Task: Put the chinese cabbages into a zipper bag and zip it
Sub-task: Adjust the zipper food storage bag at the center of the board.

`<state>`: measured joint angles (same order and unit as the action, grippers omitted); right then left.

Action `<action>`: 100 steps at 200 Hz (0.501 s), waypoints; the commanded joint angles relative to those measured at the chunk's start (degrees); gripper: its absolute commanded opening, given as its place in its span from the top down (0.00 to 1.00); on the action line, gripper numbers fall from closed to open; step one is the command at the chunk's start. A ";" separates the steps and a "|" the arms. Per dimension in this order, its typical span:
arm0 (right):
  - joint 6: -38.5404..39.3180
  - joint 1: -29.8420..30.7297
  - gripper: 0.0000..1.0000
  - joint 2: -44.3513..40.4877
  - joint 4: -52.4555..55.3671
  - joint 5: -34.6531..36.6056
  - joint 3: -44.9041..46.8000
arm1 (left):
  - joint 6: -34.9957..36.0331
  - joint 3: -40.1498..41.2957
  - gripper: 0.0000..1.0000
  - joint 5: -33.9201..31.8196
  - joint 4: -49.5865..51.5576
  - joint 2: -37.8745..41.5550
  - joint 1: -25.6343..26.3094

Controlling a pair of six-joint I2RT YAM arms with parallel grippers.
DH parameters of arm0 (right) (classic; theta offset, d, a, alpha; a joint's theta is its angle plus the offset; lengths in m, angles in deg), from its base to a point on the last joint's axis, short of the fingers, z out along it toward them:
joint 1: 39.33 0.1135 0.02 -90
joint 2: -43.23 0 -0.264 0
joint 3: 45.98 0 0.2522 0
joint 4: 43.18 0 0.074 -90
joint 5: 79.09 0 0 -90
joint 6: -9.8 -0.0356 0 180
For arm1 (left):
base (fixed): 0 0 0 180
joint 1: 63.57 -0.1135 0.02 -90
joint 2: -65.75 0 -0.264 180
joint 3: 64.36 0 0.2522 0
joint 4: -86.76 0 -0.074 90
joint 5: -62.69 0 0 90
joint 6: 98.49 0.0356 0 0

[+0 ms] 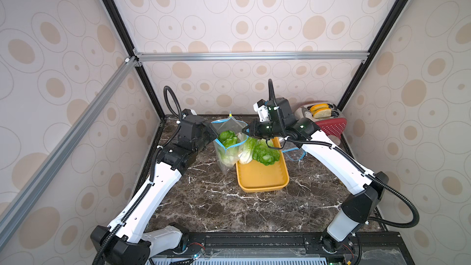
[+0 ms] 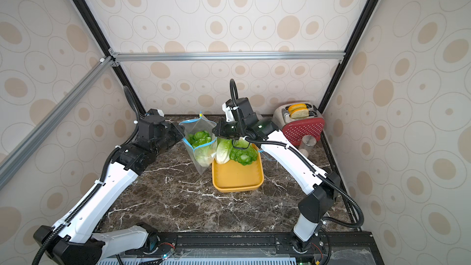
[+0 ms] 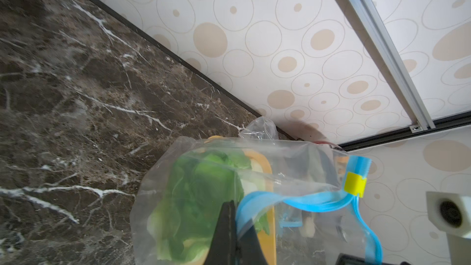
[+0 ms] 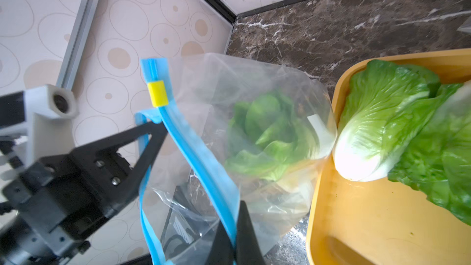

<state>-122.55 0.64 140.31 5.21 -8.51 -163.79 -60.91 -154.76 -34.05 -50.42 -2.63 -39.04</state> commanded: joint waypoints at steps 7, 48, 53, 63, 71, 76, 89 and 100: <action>0.61 2.54 1.00 5.72 5.19 -4.01 -8.96 | 7.72 -10.74 1.00 -7.58 6.79 0.18 -0.16; -0.55 2.62 1.00 3.88 -5.54 -1.03 2.07 | 8.68 -8.10 1.00 -5.72 9.46 -0.18 -0.18; -0.66 2.52 1.00 4.71 -5.50 -1.59 2.29 | 8.45 -7.20 1.00 -5.82 9.19 -0.18 -0.17; -1.30 2.55 1.00 6.19 -8.00 -4.24 3.48 | 8.48 -5.31 1.00 -5.61 8.38 -0.16 -0.18; -2.03 2.79 1.00 6.77 -9.31 -5.26 4.25 | 8.82 -4.45 1.00 -5.69 8.31 -0.42 -0.14; -2.19 2.95 1.00 6.95 -9.91 -5.28 4.69 | 9.06 -4.26 1.00 -5.90 8.65 -0.63 -0.18; -2.27 3.08 1.00 7.42 -10.97 -4.99 6.31 | 9.85 -3.87 1.00 -6.79 10.06 -1.29 -0.14; -2.07 2.84 1.00 7.95 -10.25 -5.00 6.89 | 9.91 -2.66 1.00 -7.65 10.46 -1.42 -0.18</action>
<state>-123.69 3.42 147.06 -2.94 -12.38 -158.59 -52.74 -158.06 -38.89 -42.18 -3.88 -39.06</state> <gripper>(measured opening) 0.041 0.047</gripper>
